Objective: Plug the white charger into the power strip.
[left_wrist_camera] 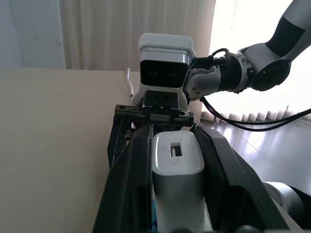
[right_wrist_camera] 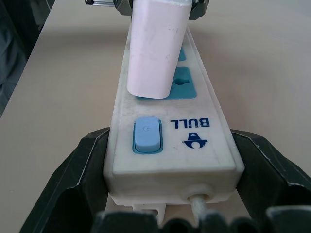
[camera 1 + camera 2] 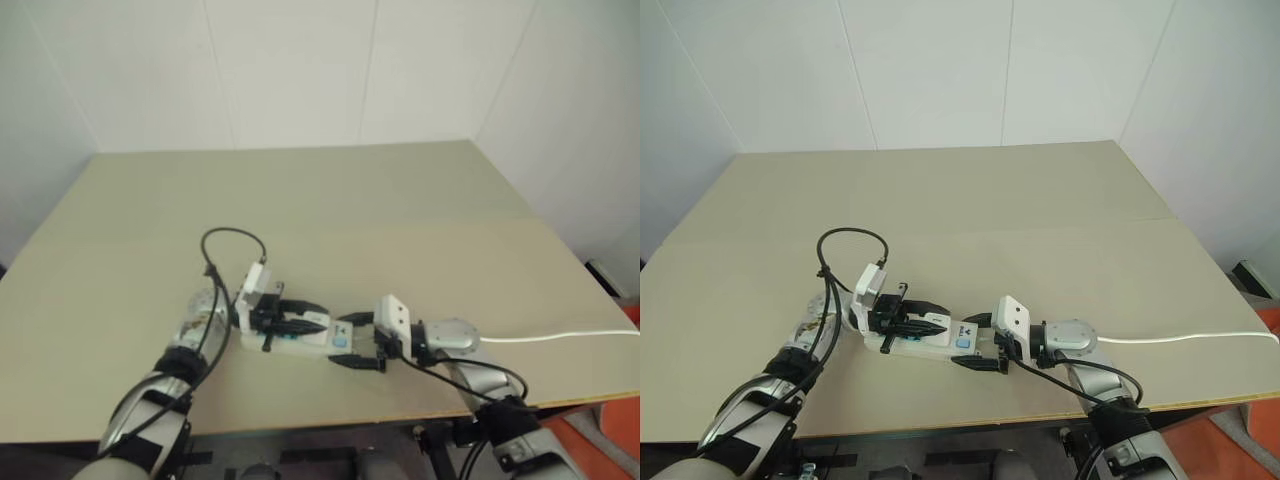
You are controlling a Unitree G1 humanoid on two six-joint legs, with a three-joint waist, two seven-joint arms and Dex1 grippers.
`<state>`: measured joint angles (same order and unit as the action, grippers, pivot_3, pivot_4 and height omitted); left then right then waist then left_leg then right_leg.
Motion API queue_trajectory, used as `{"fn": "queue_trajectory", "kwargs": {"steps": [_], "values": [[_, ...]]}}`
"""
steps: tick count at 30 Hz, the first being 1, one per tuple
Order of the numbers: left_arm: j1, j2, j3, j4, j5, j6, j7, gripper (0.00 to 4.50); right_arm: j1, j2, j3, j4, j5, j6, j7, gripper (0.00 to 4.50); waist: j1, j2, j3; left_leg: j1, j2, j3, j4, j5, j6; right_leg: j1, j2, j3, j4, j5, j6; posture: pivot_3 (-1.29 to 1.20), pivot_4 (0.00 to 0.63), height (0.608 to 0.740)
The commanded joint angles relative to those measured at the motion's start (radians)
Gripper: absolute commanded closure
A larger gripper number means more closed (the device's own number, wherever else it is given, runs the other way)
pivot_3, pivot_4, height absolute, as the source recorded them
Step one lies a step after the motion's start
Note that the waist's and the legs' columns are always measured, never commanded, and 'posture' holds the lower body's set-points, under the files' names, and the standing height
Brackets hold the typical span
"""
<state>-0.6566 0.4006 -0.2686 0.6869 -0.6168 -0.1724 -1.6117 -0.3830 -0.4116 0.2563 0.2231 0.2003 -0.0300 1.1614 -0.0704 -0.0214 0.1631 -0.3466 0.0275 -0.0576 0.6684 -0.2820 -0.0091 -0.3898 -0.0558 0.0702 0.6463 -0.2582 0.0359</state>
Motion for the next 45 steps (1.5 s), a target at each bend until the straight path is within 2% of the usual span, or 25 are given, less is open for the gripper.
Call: {"fn": "queue_trajectory", "kwargs": {"steps": [1,9,20,36,45], "values": [[0.023,0.019,0.016,0.005,0.03,-0.016,-0.003,3.47,0.007,0.001,0.04,0.021,-0.025,0.002,0.028,1.08,0.0,0.0,0.0,0.0,0.0,0.0,0.0,0.0,0.0,0.0,0.0,0.0,0.0,0.0,0.0,0.0,0.15,0.74],[0.053,0.028,0.054,0.036,0.063,-0.004,-0.003,3.47,0.01,0.006,0.044,0.033,-0.033,-0.028,0.023,1.08,0.0,0.0,-0.001,0.002,0.002,0.0,0.0,0.0,0.0,0.001,0.002,0.0,0.0,0.0,0.0,0.0,0.15,0.74],[0.072,0.066,-0.018,0.069,0.112,-0.083,-0.003,3.47,0.013,0.008,0.049,0.043,-0.039,-0.064,0.02,1.08,0.0,0.0,-0.002,0.007,0.003,0.001,-0.003,0.0,0.0,0.004,0.003,0.001,0.0,0.0,0.0,0.0,0.15,0.74],[0.062,0.081,-0.044,0.16,0.122,-0.043,-0.003,3.47,0.022,0.013,0.051,0.044,-0.053,-0.083,0.008,1.08,0.0,0.003,-0.019,0.01,0.003,0.001,-0.006,0.0,0.0,0.006,0.003,0.001,0.0,-0.001,-0.001,0.0,0.15,0.74],[0.068,0.067,0.001,0.165,0.113,-0.068,-0.003,0.53,0.019,0.018,0.049,0.052,-0.057,-0.09,0.005,1.08,0.001,0.008,-0.022,0.01,0.003,0.002,-0.007,-0.001,0.002,0.005,0.004,0.002,0.0,-0.003,0.0,0.0,0.15,0.74]]}}
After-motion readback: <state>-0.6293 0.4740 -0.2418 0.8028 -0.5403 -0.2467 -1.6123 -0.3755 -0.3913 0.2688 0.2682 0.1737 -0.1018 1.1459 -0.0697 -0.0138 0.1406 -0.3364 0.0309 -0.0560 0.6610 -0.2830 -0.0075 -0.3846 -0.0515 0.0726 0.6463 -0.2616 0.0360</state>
